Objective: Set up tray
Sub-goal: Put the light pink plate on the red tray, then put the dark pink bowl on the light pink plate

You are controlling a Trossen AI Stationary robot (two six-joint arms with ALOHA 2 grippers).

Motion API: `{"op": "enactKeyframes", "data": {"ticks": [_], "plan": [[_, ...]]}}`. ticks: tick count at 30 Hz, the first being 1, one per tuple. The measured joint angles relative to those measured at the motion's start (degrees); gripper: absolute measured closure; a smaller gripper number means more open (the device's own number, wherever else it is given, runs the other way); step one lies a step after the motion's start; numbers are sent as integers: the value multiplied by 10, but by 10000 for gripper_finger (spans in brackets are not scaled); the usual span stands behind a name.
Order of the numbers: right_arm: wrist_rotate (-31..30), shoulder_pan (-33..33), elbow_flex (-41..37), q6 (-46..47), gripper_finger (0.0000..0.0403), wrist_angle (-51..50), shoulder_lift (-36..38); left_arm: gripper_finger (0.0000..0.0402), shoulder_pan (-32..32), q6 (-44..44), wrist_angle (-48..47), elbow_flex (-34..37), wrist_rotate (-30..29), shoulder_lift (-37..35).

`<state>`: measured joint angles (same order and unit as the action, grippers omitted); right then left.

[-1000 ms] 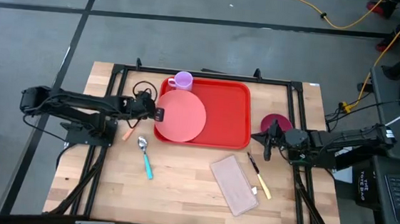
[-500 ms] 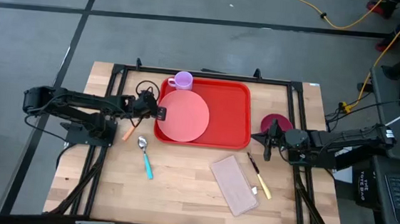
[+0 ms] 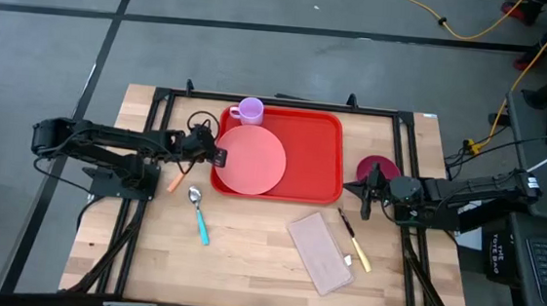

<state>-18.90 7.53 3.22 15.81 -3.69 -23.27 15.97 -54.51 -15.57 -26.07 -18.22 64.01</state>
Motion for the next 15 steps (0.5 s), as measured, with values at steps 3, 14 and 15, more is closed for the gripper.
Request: {"op": "enactKeyframes", "data": {"ticks": [3, 14, 15], "plan": [[0, 0, 0, -15, 389, 7, 0, 339, -1, 11, 0, 0, 1, 0], [8, 0, 0, -125, 390, 128, 0, 320, -2, 87, 3, 0, 41, 0], [9, 0, 0, -128, 389, 130, 0, 320, -2, 99, 4, 0, 43, 0]]}}
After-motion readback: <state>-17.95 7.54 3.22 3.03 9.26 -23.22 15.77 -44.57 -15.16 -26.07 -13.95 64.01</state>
